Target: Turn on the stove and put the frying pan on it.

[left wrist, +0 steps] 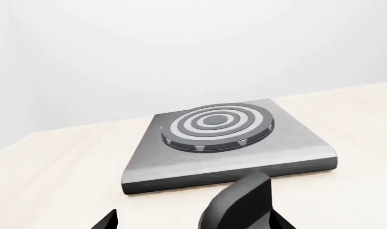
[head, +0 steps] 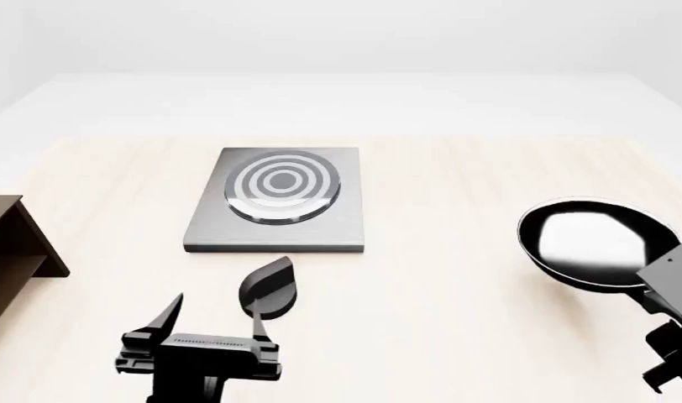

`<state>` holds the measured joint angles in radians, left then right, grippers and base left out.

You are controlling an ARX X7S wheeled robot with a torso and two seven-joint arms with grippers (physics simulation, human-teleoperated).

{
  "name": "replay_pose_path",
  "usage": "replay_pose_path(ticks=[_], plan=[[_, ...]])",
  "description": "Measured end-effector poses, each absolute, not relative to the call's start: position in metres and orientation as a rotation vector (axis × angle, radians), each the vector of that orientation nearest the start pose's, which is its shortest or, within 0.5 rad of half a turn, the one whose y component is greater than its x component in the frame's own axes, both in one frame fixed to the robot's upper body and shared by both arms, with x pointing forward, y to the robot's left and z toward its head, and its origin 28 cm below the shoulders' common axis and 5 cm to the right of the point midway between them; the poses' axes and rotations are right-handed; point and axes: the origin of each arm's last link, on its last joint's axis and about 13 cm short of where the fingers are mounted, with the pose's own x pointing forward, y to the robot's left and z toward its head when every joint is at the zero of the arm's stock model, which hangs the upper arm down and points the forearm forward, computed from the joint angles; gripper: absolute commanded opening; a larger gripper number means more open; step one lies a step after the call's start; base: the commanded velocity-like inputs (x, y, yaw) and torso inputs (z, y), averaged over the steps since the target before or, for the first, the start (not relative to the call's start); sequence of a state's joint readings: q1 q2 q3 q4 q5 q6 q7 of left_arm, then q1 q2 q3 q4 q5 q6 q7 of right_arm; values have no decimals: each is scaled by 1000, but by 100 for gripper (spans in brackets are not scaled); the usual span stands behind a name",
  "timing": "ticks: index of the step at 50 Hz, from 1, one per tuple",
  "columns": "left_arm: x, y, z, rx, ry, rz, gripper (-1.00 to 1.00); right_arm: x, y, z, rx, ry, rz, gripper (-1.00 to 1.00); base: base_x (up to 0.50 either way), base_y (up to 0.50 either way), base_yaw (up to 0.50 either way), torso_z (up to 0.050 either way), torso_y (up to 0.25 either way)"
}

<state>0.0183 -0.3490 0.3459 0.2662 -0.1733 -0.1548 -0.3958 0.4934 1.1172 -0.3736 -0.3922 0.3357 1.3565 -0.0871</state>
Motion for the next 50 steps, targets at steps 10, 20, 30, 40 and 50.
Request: replay_pose_path(ticks=[10, 20, 30, 40, 50], plan=[[193, 210, 43, 151, -28, 9, 100, 217, -282, 196, -844, 746, -155, -100, 0, 0, 0, 0, 1], [193, 211, 42, 150, -27, 11, 100, 228, -277, 201, -831, 700, -154, -100, 0, 0, 0, 0, 2], [193, 211, 40, 151, -25, 12, 100, 238, -272, 204, -802, 653, -149, -100, 0, 0, 0, 0, 1], [192, 211, 39, 152, -24, 8, 100, 248, -266, 208, -777, 611, -134, -100, 0, 0, 0, 0, 2], [192, 211, 38, 151, -24, 3, 100, 256, -261, 212, -741, 570, -114, -100, 0, 0, 0, 0, 2]])
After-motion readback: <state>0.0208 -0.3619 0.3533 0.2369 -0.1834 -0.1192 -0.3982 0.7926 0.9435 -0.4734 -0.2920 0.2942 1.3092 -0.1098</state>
